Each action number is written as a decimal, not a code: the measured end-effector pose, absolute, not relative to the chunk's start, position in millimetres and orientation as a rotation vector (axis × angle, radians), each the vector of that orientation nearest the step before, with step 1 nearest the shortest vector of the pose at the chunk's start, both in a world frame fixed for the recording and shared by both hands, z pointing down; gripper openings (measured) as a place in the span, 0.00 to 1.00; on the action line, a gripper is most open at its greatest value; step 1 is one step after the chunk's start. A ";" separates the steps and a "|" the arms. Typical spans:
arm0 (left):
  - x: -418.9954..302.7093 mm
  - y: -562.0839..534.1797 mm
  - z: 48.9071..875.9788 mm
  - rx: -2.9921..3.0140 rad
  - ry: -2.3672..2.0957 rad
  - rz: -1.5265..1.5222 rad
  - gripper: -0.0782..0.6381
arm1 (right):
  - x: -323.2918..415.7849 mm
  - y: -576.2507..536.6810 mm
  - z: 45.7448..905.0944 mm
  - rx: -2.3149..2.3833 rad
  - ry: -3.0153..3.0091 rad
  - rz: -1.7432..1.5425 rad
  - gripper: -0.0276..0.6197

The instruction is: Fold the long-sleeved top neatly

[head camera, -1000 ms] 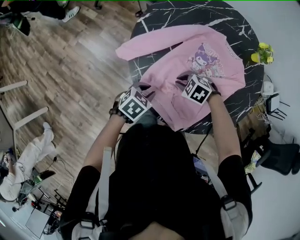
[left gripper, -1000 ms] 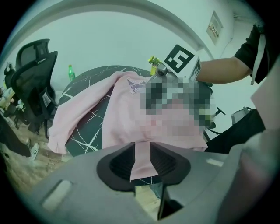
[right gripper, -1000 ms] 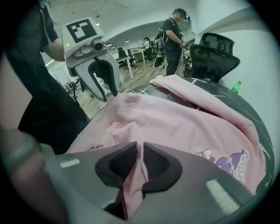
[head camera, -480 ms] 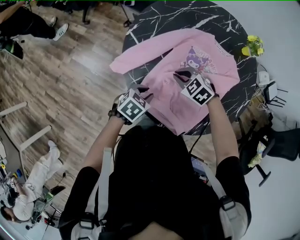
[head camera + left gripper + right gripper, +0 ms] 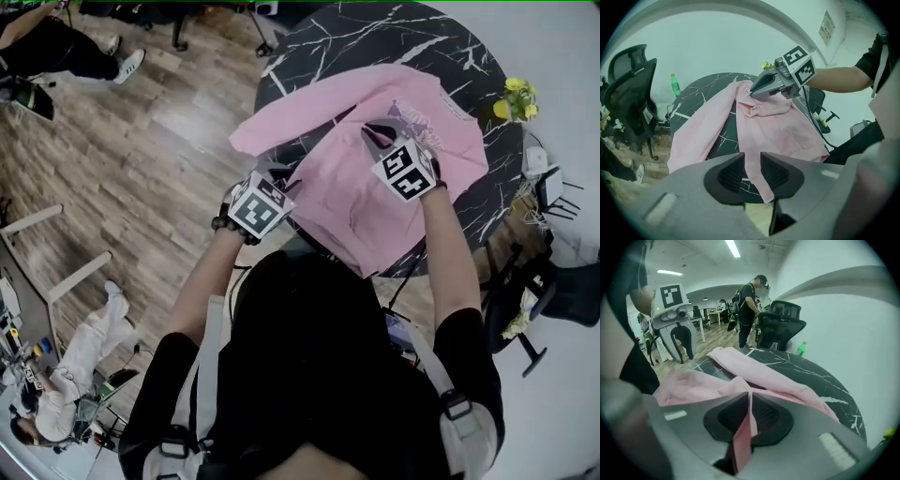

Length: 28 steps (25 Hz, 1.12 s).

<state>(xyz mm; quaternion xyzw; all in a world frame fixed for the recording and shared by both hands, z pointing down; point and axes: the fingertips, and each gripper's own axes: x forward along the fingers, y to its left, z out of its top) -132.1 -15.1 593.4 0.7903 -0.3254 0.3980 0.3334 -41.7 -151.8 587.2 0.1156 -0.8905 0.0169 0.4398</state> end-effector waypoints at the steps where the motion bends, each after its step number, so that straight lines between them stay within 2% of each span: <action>1: -134.4 -17.7 593.6 2.064 -0.851 1.039 0.27 | -41.5 -158.8 582.8 0.314 -2.224 0.039 0.09; 12: -131.7 -45.9 590.0 2.076 -0.860 1.016 0.27 | 8.6 -270.5 544.9 0.762 -2.297 0.165 0.09; 24: -155.3 -49.8 598.5 2.019 -0.905 1.015 0.27 | 6.2 -289.0 581.2 0.761 -2.213 0.097 0.09; 25: -154.3 -50.3 598.9 2.021 -0.905 1.014 0.27 | 3.9 -288.0 582.0 0.754 -2.210 0.081 0.10; 28: -150.7 -52.0 599.3 2.028 -0.902 1.013 0.27 | -0.7 -287.6 582.3 0.747 -2.206 0.048 0.25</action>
